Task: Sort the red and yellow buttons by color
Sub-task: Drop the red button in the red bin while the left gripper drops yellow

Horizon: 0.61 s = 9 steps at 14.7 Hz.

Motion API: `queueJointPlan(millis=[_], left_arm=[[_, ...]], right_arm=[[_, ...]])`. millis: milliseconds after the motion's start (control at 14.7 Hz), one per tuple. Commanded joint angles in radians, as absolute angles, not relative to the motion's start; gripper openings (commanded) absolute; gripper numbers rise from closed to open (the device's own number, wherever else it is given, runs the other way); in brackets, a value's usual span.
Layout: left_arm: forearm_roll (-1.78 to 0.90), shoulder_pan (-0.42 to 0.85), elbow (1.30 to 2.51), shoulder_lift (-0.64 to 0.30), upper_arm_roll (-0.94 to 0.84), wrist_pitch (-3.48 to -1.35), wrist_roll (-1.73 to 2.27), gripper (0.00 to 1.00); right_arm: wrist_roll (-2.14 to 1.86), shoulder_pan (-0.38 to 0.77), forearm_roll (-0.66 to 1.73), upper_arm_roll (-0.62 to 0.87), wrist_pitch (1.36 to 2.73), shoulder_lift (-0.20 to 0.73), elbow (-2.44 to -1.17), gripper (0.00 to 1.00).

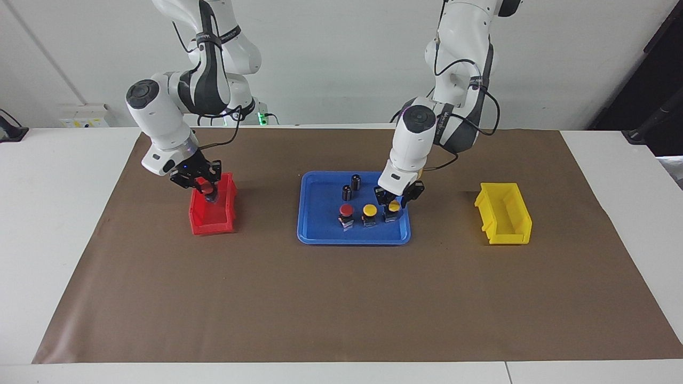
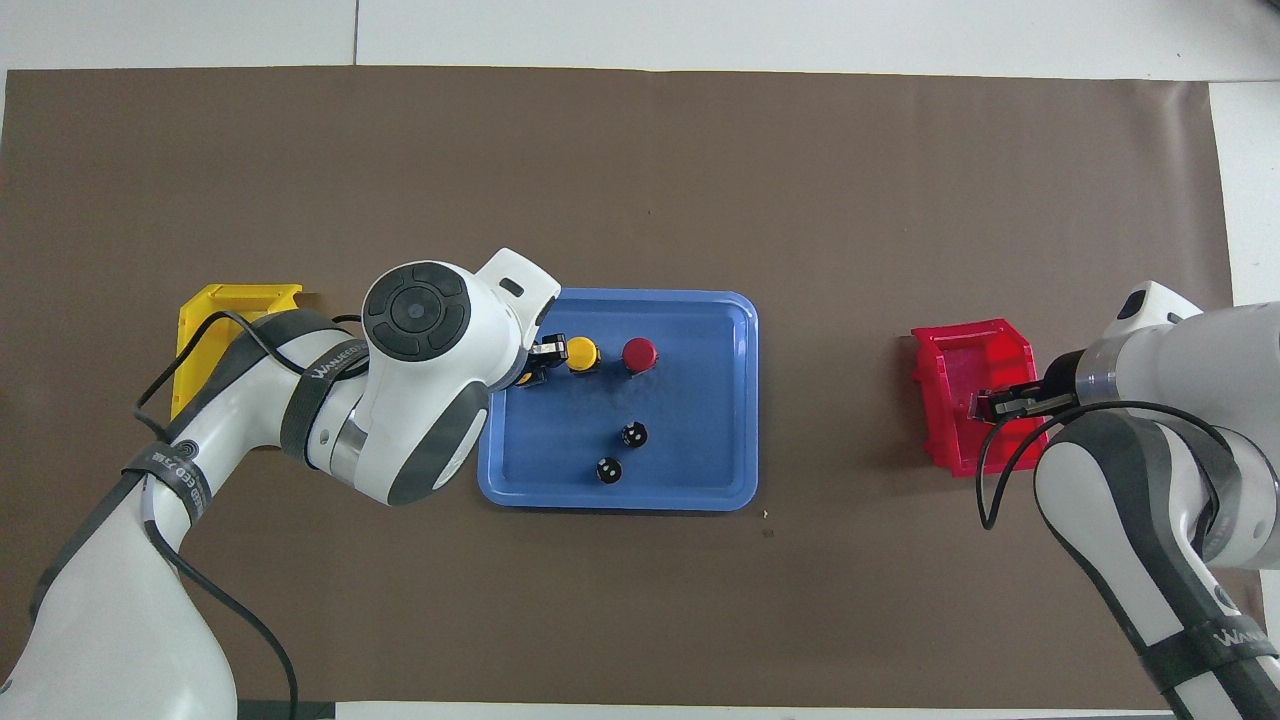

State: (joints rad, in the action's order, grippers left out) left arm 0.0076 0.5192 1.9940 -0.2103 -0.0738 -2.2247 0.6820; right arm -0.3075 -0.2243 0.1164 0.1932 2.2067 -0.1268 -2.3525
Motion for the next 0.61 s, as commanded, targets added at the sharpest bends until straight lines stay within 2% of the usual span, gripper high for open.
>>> queueJointPlan(millis=[0,341,545], left_arm=[[0.026,0.535,1.959,-0.206,-0.063,-2.166,0.719,0.02],[0.026,0.497,1.752,-0.134,-0.052,-1.777,0.654,0.01],[0.028,0.344,1.716,-0.065,-0.051,-1.680,0.544,0.01]], right_arm=[[-0.353,-0.236,0.147,0.196,2.237,-0.156,-2.404,0.14],[-0.354,-0.236,0.147,0.196,2.237,-0.166,-2.431,0.15],[-0.367,-0.239,0.147,0.196,2.247,-0.173,-2.448,0.15]])
